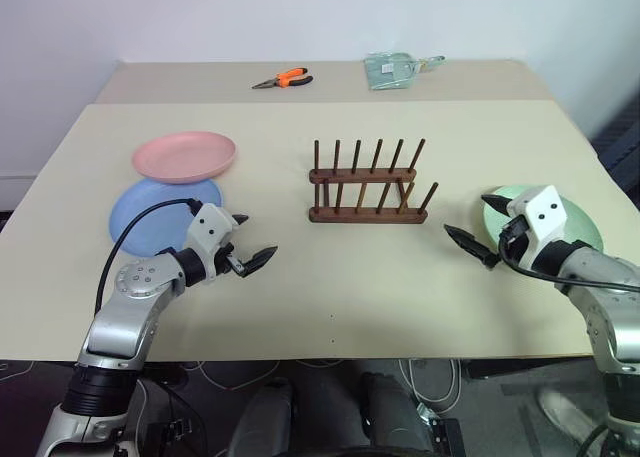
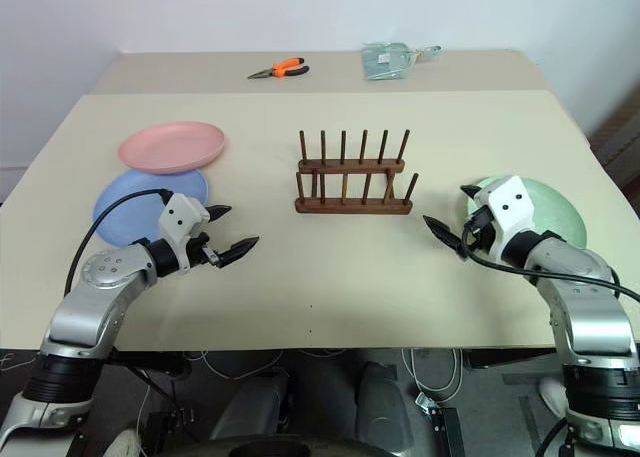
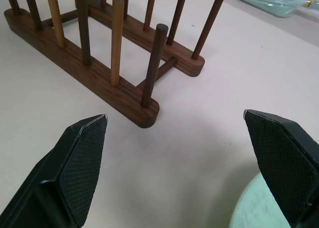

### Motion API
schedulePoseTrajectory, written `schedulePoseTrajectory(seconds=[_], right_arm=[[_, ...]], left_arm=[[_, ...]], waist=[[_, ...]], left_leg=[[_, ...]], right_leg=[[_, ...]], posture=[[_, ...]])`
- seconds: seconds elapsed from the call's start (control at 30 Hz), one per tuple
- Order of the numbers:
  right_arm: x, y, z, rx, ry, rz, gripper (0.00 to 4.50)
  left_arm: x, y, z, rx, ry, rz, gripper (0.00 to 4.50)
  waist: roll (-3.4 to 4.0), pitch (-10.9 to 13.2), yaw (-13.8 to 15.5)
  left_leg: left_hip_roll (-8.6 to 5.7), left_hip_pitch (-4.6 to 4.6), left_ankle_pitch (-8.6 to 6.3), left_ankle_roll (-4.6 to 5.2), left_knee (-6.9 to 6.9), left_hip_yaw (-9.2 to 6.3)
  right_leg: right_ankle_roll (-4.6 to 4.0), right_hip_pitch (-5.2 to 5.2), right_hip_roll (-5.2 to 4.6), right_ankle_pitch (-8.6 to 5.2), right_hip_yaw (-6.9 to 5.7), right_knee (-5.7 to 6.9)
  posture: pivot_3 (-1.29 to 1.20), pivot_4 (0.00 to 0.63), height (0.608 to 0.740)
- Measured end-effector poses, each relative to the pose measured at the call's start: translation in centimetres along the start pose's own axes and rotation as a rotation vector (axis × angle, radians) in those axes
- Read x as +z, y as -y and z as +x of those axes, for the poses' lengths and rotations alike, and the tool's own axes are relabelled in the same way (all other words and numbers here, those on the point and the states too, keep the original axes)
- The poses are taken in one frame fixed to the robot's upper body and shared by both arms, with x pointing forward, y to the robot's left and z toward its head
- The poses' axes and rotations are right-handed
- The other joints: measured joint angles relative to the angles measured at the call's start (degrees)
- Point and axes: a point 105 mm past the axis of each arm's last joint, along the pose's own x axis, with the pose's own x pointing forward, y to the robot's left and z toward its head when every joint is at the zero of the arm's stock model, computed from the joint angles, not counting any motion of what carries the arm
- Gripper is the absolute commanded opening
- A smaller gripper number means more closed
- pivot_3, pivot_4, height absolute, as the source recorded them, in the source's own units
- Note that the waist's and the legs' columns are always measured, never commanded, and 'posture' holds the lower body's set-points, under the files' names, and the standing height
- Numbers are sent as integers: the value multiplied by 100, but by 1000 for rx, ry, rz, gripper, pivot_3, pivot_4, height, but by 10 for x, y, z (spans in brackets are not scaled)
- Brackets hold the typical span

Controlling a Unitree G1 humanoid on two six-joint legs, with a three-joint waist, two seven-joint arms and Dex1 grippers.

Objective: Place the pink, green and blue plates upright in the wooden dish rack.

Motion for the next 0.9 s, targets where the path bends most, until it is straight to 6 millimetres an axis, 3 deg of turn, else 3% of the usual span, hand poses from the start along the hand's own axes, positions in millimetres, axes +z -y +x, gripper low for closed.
schedulePoseTrajectory(seconds=[0.37,0.57,0.77,0.83,0.9], right_arm=[[1,-2,11,16,18,0,4500],[-1,-14,12,-18,20,-15,4500],[-6,-29,-4,-81,9,2,4500],[-9,-33,-12,-113,-4,3,4500],[-11,-35,-20,-148,-13,8,4500]], left_arm=[[-6,-1,11,-32,-19,-24,4443],[4,4,61,-176,-13,14,4443],[8,17,113,-341,-49,63,4443],[14,19,127,-368,-53,89,3925],[16,22,134,-381,-44,102,3089]], waist=[[-1,0,9],[-3,0,113],[-8,-1,160],[-10,-3,150],[-13,-5,130]], left_leg=[[-2,0,0,0,1,-1],[-6,-3,0,0,5,-1],[-12,-8,0,0,9,-7],[-14,-7,0,2,10,-6],[-12,-4,-1,3,7,-5]], right_leg=[[-7,1,0,8,-1,0],[9,1,1,17,-4,-1],[13,3,-1,15,-9,-3],[29,6,-3,6,-8,-7],[35,8,-4,3,-8,-8]], posture=[[0,150,740],[0,150,740],[0,150,740],[0,150,740],[0,150,740]])
